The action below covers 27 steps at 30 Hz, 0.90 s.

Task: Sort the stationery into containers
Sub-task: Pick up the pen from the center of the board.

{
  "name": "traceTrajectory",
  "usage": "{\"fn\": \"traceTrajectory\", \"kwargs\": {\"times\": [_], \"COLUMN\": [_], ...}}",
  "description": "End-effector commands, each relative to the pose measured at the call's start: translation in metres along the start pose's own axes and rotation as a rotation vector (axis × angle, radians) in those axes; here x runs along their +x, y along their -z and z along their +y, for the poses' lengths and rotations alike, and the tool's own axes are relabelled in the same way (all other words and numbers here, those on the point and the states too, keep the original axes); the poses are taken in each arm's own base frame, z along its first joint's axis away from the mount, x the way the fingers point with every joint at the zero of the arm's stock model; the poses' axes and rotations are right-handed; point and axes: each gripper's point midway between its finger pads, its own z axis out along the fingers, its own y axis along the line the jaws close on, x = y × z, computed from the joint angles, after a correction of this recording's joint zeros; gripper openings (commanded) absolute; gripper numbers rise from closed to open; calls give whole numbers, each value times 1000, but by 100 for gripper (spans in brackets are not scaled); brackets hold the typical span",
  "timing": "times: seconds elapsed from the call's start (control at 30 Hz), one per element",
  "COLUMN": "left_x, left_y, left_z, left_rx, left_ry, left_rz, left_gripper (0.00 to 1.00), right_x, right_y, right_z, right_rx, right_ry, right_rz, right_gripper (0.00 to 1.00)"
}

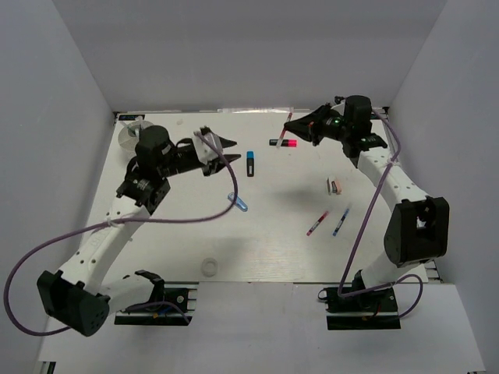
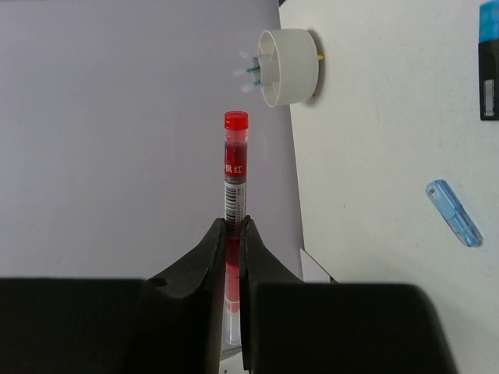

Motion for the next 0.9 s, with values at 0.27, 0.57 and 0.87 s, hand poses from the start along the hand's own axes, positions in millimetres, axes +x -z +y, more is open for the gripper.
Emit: {"fn": "traceTrajectory", "kwargs": {"times": [0.27, 0.57, 0.87], "left_x": [18, 26, 38], "left_y": [-23, -43, -48], "left_z": [-44, -66, -71], "left_rx": [-35, -12, 29], "left_ry": [-1069, -1170, -1192], "left_rz": [14, 26, 68], "left_gripper": [46, 56, 49], "right_x": [61, 97, 106], "right_y": [3, 4, 6], "right_z": [11, 4, 5], "right_rx": [-47, -36, -30], "right_ry": [106, 110, 90], "right_rz": [138, 227, 246], "right_gripper": [0, 0, 0]}}
